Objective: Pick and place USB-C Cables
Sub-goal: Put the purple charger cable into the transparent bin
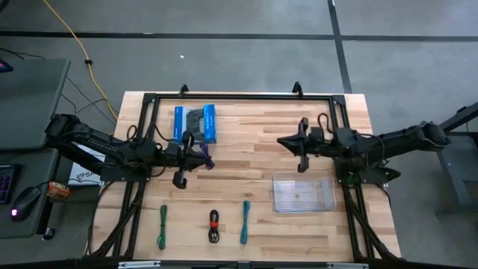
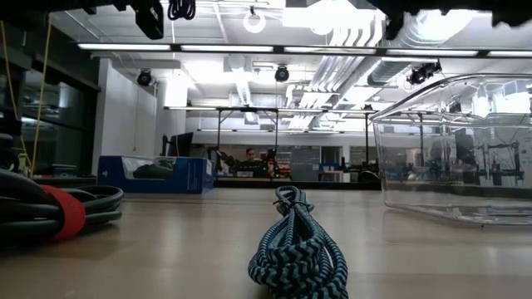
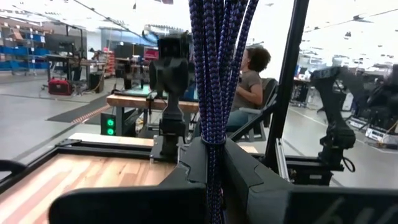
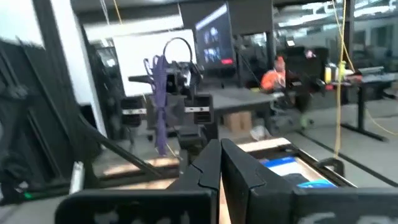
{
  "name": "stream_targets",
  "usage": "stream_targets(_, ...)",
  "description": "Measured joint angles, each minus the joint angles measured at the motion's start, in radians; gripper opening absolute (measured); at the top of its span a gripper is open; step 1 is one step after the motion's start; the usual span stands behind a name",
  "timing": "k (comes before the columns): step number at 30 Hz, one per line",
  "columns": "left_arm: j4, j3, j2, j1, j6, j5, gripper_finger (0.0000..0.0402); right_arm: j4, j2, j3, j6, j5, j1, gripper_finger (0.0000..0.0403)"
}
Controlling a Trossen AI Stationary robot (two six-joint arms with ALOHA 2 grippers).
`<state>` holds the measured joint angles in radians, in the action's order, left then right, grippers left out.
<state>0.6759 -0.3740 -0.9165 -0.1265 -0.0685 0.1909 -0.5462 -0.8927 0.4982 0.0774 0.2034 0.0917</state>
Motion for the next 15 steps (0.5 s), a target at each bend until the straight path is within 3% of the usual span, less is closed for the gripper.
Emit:
stream_targets(7, -0.009, 0.000, 0.000, 0.000, 0.000, 0.000, 0.0000, 0.275, -0.066, 0.187, -0.002, 0.030, 0.000, 0.0000)
stream_targets(15, -0.015, 0.000, 0.000, 0.000, 0.016, 0.001, 0.0000, 0.323, -0.063, 0.191, 0.041, -0.003, 0.001, 0.0001)
